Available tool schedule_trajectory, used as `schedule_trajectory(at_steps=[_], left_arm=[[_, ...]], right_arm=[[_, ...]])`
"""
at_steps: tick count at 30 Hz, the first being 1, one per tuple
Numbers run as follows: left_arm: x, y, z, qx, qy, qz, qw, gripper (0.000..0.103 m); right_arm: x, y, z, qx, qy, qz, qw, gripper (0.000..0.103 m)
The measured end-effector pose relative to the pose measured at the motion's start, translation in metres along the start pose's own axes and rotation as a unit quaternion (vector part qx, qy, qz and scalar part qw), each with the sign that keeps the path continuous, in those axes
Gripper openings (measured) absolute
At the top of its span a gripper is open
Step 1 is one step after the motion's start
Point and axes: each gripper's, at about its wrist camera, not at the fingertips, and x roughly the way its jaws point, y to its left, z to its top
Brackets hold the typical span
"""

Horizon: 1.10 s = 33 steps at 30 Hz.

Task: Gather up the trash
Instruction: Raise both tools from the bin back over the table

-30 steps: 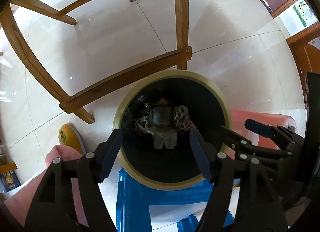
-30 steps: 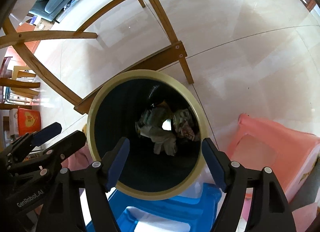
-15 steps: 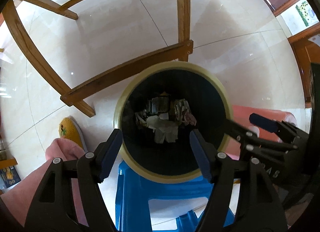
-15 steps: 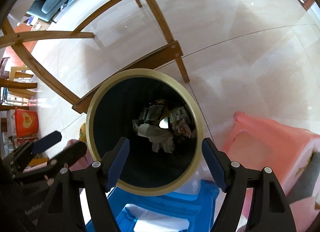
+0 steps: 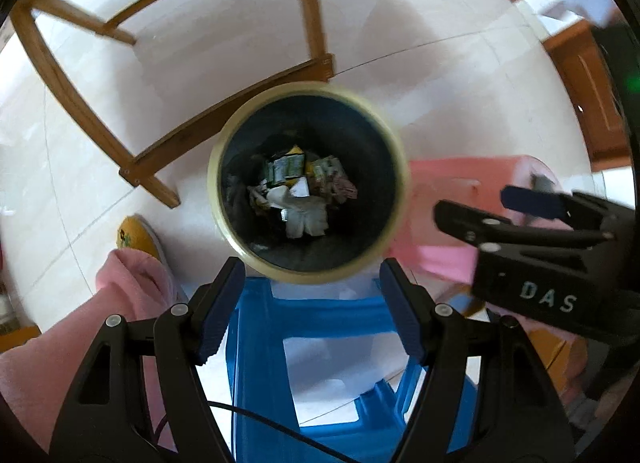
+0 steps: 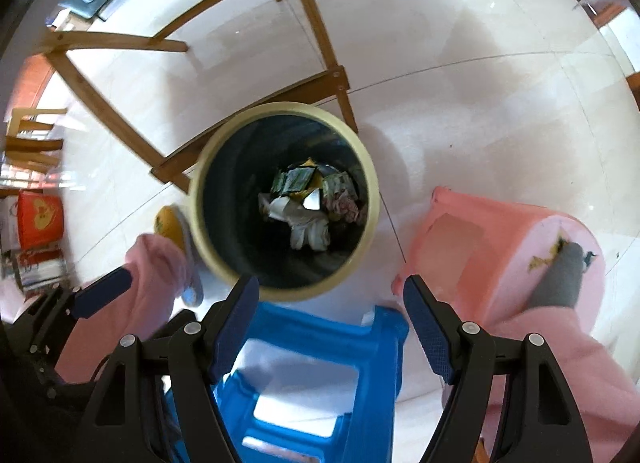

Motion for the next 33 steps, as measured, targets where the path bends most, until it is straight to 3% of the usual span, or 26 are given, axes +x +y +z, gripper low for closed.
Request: schedule_trajectory(at_steps=[7, 16, 23, 25, 29, 33], left_arm=[[-0.074, -0.036, -0.016, 0.070, -0.077, 0.007, 0.9945, 0.067], [-0.191, -0.034, -0.013, 0.074, -0.199, 0.018, 0.9770, 0.067], [-0.282, -0.028, -0.009, 0.087, -0.285, 0.041, 0.9538, 0.067], [-0.311, -0.026, -0.005, 0.097, -0.311, 0.055, 0.9437, 0.067], [-0.354, -0.020, 0.009, 0.107, -0.346, 0.085, 0.9282, 0.067], [-0.387, -0.007, 0.033, 0.104, -0.370, 0.098, 0.9179, 0.067]], right_arm=[[-0.073, 0.003, -0.026, 0.004, -0.026, -0.007, 1.000, 0.076], [-0.194, -0.002, -0.035, 0.018, -0.125, 0.022, 0.992, 0.076], [-0.295, 0.016, -0.032, -0.027, -0.214, 0.055, 0.975, 0.076], [-0.324, 0.024, -0.028, -0.041, -0.237, 0.063, 0.968, 0.076], [-0.373, 0.040, -0.010, -0.054, -0.274, 0.082, 0.957, 0.076], [-0.412, 0.058, 0.022, -0.057, -0.303, 0.098, 0.946, 0.076]])
